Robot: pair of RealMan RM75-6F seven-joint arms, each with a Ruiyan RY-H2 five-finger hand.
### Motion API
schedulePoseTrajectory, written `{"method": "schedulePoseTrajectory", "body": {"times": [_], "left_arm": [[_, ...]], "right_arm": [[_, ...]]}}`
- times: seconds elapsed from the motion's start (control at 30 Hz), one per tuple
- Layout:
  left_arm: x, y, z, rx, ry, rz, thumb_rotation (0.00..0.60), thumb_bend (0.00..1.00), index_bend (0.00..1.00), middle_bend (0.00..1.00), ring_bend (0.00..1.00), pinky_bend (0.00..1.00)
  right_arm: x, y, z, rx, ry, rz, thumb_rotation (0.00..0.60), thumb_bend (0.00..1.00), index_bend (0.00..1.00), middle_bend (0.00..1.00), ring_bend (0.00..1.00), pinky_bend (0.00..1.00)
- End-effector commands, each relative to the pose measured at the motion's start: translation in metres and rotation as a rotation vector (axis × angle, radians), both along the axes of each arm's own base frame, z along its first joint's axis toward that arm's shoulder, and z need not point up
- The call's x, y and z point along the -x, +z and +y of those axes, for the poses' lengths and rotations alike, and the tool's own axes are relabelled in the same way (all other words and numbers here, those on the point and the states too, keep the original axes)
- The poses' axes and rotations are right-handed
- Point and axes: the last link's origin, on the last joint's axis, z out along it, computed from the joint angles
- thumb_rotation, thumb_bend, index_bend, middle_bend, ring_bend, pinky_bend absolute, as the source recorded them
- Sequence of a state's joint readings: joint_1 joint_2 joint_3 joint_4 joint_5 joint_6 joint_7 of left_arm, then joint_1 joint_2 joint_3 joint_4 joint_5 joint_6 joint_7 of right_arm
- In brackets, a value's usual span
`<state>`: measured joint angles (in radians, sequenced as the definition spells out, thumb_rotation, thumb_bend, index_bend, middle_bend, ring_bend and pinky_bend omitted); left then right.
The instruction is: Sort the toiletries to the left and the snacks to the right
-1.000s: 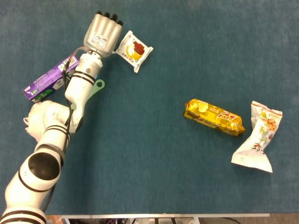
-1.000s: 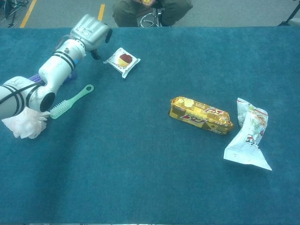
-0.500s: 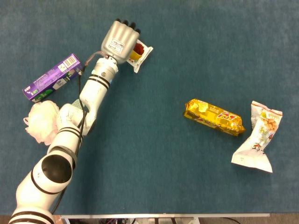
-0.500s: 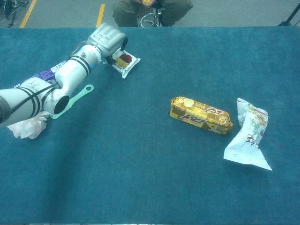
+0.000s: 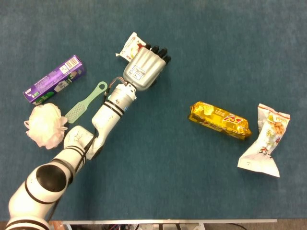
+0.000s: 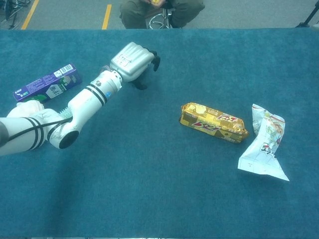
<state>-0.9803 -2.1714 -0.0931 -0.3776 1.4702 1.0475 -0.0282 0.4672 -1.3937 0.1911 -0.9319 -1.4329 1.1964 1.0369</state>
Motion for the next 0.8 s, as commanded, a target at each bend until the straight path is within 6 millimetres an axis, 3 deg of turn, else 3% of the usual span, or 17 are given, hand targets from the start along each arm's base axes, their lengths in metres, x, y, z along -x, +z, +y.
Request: {"method": "schedulePoseTrajectory", "body": {"times": [0.03, 0.37, 0.53, 0.8], "left_arm": [[0.001, 0.011, 0.004, -0.033, -0.007, -0.007, 0.600, 0.11, 0.44, 0.35, 0.36, 0.45], [0.009, 0.047, 0.047, -0.140, 0.070, 0.050, 0.600, 0.11, 0.44, 0.35, 0.36, 0.45], [0.021, 0.051, 0.062, -0.136, 0.142, 0.101, 0.600, 0.11, 0.44, 0.35, 0.36, 0.45], [0.036, 0.052, 0.069, -0.121, 0.194, 0.174, 0.600, 0.11, 0.44, 0.35, 0.36, 0.45]], "right_arm": [[0.000, -0.001, 0.000, -0.003, -0.003, -0.002, 0.600, 0.00, 0.43, 0.44, 0.36, 0.52], [0.002, -0.005, -0.003, -0.013, -0.009, -0.009, 0.600, 0.00, 0.43, 0.44, 0.36, 0.52], [0.004, -0.004, 0.000, -0.010, -0.017, -0.006, 0.600, 0.00, 0.43, 0.44, 0.36, 0.52], [0.015, -0.006, 0.004, -0.023, -0.055, -0.010, 0.600, 0.00, 0.43, 0.44, 0.36, 0.52]]}}
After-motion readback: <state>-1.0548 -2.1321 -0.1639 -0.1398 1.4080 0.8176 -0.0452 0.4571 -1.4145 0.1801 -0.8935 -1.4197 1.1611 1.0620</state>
